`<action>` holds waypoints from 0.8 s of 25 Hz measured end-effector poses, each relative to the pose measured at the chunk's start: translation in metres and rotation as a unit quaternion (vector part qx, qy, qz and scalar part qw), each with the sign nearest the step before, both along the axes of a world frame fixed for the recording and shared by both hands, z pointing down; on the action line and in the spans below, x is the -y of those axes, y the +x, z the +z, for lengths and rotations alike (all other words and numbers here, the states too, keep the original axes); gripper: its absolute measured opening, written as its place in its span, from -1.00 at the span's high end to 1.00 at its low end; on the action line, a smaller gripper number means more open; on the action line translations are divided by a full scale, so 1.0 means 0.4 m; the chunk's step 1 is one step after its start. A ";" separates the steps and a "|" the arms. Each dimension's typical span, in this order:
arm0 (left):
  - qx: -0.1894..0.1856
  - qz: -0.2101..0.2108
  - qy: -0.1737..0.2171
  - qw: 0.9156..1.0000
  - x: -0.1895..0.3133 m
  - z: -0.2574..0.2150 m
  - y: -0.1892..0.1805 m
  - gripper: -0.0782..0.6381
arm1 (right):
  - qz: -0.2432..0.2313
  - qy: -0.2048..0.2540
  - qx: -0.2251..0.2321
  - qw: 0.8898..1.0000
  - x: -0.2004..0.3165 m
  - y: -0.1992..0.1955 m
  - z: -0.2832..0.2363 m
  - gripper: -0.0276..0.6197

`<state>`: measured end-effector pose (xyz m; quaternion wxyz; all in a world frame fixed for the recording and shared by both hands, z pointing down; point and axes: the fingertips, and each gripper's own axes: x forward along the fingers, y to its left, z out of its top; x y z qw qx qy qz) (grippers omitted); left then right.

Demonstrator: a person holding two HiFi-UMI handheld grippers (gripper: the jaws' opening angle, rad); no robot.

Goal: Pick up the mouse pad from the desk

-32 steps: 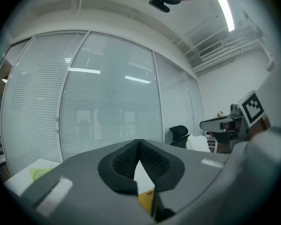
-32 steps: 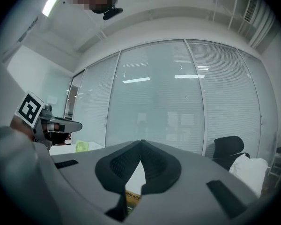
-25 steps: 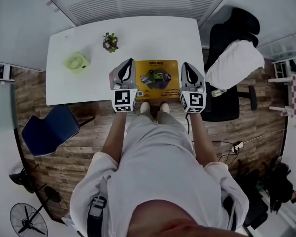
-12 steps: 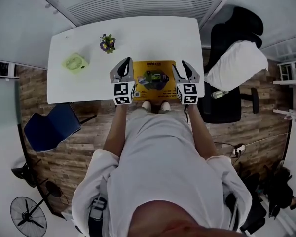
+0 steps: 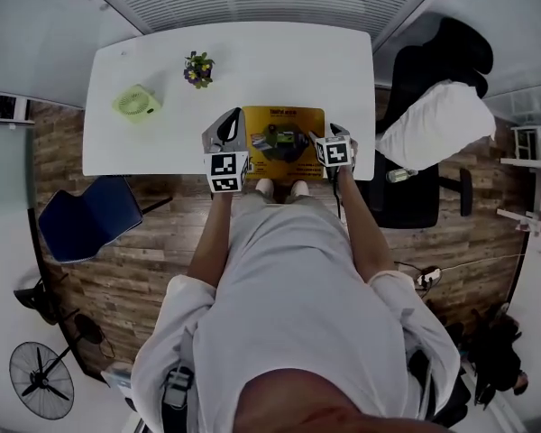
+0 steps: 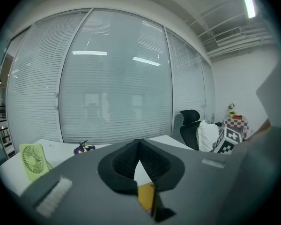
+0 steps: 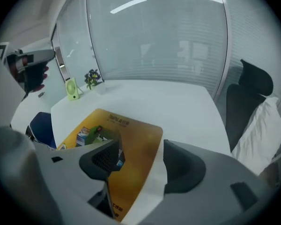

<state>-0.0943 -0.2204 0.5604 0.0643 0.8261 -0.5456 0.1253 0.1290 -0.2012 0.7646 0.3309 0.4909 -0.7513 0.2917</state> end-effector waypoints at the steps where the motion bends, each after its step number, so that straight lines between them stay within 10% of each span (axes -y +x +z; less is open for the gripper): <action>1: 0.000 -0.001 0.000 1.000 -0.002 0.001 0.000 0.80 | 0.000 -0.018 -0.003 1.000 -0.003 0.004 0.025 -0.01; 15: -0.007 -0.022 -0.018 1.000 -0.011 0.034 -0.042 0.80 | 0.027 -0.102 -0.046 0.993 -0.027 -0.003 0.129 0.13; 20: -0.007 -0.015 -0.025 1.000 -0.015 0.050 -0.035 0.80 | 0.014 -0.110 -0.019 0.994 -0.044 -0.041 0.123 0.54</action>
